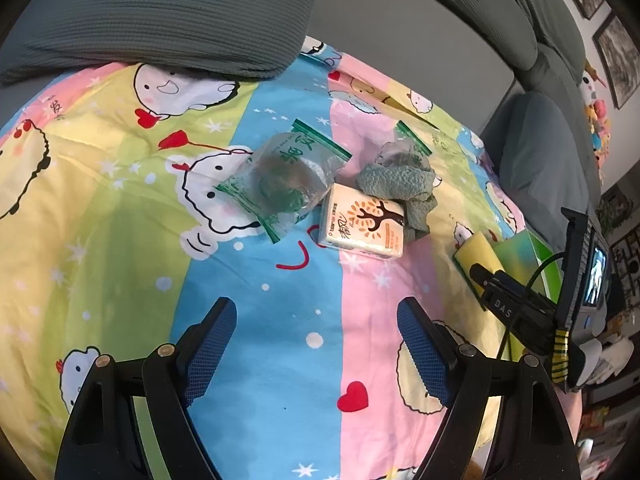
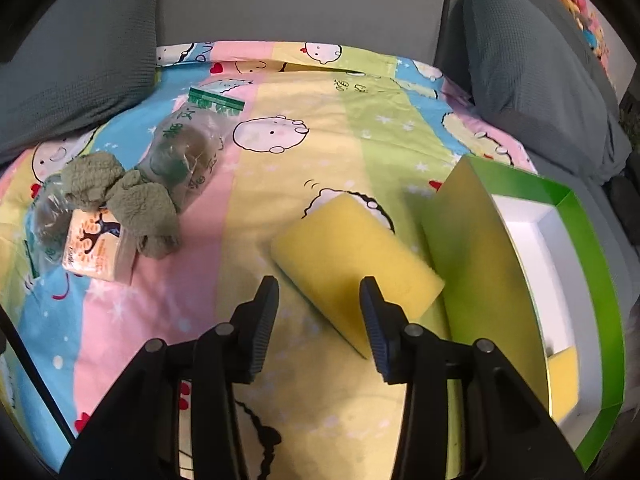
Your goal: Organize objects
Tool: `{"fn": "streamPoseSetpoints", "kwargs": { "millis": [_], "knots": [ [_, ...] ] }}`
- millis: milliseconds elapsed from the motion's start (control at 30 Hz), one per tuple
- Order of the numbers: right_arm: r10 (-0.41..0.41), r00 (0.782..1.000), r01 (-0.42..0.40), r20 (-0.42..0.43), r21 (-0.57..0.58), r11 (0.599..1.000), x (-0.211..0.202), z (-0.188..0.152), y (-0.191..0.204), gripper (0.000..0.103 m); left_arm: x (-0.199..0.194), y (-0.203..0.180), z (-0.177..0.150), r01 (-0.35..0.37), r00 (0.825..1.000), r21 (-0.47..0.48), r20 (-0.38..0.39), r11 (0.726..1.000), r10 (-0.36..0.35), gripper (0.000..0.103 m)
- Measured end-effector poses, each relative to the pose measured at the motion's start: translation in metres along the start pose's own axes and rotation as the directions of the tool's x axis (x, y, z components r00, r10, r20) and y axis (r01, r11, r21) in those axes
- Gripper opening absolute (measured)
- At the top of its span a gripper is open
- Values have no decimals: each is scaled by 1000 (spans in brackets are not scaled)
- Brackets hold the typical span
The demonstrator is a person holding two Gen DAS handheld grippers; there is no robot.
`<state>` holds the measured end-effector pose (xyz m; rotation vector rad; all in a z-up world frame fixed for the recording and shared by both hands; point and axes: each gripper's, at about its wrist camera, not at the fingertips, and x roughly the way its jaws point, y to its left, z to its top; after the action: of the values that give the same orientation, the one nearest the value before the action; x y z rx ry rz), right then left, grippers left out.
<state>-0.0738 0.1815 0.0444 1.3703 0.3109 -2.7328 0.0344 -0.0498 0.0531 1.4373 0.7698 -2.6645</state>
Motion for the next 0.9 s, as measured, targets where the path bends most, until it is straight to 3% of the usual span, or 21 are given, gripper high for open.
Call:
{"fn": "streamPoseSetpoints", "kwargs": {
  "millis": [233, 300, 367, 400, 500, 600, 700, 800, 900],
  "knots": [
    [-59, 998, 59, 1, -27, 998, 10, 3, 8, 43, 1, 0, 0, -1, 1000, -5, -5, 1000, 0, 83],
    [-85, 996, 85, -1, -47, 995, 14, 3, 11, 40, 1, 1, 0, -1, 1000, -8, -7, 1000, 0, 83],
    [-132, 991, 132, 4, -70, 989, 16, 2, 15, 29, 2, 2, 0, -3, 1000, -9, -10, 1000, 3, 83],
    [-140, 990, 140, 5, -66, 988, 15, 2, 14, 29, 1, 3, 0, -3, 1000, -9, -11, 1000, 3, 83],
    [-110, 994, 111, 3, -28, 993, 12, 4, 7, 23, 0, 5, 1, 3, 1000, -15, -6, 1000, -3, 83],
    [-49, 999, 49, 6, -1, 999, 5, 3, 4, 15, -1, 7, 2, 4, 1000, -21, -4, 1000, -4, 83],
    [83, 996, -84, 16, 27, 996, -8, 1, 3, 13, -1, 9, 3, 9, 1000, -31, -2, 999, -9, 83],
    [230, 973, -230, 11, 6, 973, -22, -6, 15, 11, -3, 13, 5, 14, 1000, -50, 4, 999, -14, 83],
    [334, 943, -334, -15, -25, 942, -30, -12, 34, 3, -4, 16, 5, 16, 1000, -67, 8, 998, -15, 83]
  ]
}}
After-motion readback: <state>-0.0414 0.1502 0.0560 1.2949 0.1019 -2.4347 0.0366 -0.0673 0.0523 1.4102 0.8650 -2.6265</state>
